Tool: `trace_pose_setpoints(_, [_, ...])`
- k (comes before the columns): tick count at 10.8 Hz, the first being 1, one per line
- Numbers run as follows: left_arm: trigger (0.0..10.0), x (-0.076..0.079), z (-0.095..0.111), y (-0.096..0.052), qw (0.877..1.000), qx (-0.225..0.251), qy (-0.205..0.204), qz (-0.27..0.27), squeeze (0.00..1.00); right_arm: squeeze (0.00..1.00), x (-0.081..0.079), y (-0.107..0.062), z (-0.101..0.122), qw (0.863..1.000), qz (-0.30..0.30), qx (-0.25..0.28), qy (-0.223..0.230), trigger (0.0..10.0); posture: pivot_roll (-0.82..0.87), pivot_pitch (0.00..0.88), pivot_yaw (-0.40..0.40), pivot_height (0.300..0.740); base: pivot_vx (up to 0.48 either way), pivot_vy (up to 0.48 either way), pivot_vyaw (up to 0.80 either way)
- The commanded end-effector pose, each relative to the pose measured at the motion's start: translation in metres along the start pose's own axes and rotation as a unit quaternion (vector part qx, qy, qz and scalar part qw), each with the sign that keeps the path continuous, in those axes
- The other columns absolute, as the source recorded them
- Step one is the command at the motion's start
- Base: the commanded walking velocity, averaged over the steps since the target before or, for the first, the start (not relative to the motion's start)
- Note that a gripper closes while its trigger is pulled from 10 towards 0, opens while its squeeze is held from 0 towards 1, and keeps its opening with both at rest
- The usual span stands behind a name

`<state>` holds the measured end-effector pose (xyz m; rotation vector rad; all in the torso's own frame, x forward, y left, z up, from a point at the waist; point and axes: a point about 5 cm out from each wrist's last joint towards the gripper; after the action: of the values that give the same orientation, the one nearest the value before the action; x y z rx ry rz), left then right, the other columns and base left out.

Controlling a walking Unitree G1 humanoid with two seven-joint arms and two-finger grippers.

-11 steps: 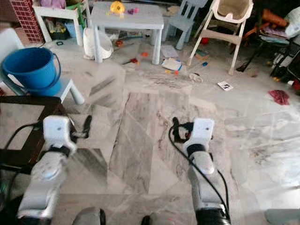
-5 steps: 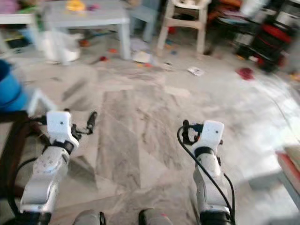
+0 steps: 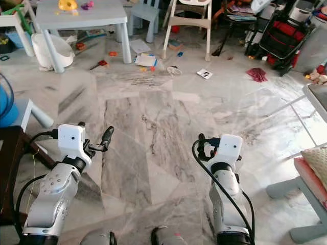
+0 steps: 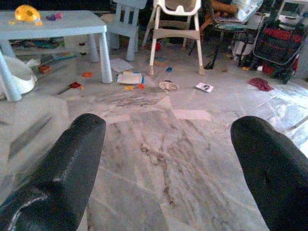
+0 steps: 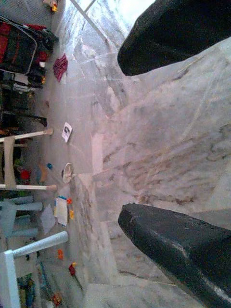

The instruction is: Move the pillow to the sofa

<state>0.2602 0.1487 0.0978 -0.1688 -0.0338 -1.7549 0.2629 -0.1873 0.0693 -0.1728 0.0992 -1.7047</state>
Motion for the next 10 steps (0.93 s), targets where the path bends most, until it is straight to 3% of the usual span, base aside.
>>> trace_pose_setpoints(1, [10.0, 0.0037, -0.0002, 0.0007, 1.0, -0.004, -0.004, -0.013, 0.0, 0.0, 0.0046, 0.0015, 0.0019, 1.0, -0.01, 0.004, -0.002, 10.0, 0.03, 0.086, -0.057, 0.74, 0.262, 0.0, -0.79])
trace_pose_setpoints(9, [10.0, 0.0078, -0.0041, -0.0001, 1.0, -0.014, -0.01, -0.024, 0.0, 0.0, 0.0076, 0.0033, 0.0009, 1.0, -0.023, 0.002, 0.0, 10.0, 0.03, 0.079, -0.065, 0.74, 0.291, 0.0, -0.79])
trace_pose_setpoints(10, [10.0, 0.0046, -0.0039, 0.0031, 1.0, -0.017, -0.012, -0.005, 0.0, 0.0, 0.0074, 0.0025, 0.0006, 1.0, -0.025, 0.0, 0.003, 10.0, 0.03, 0.082, -0.07, 0.74, 0.0, 0.0, -0.78])
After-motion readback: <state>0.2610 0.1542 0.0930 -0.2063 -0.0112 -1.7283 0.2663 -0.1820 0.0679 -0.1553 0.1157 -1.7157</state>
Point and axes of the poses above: a point about 5 cm out from each wrist's last joint towards the gripper, its own y axis pointing out of the wrist towards the gripper, its own z axis along the axis of the wrist's last joint, x = y × z, and after that the axes turned 7 degrees about -y, right-handed
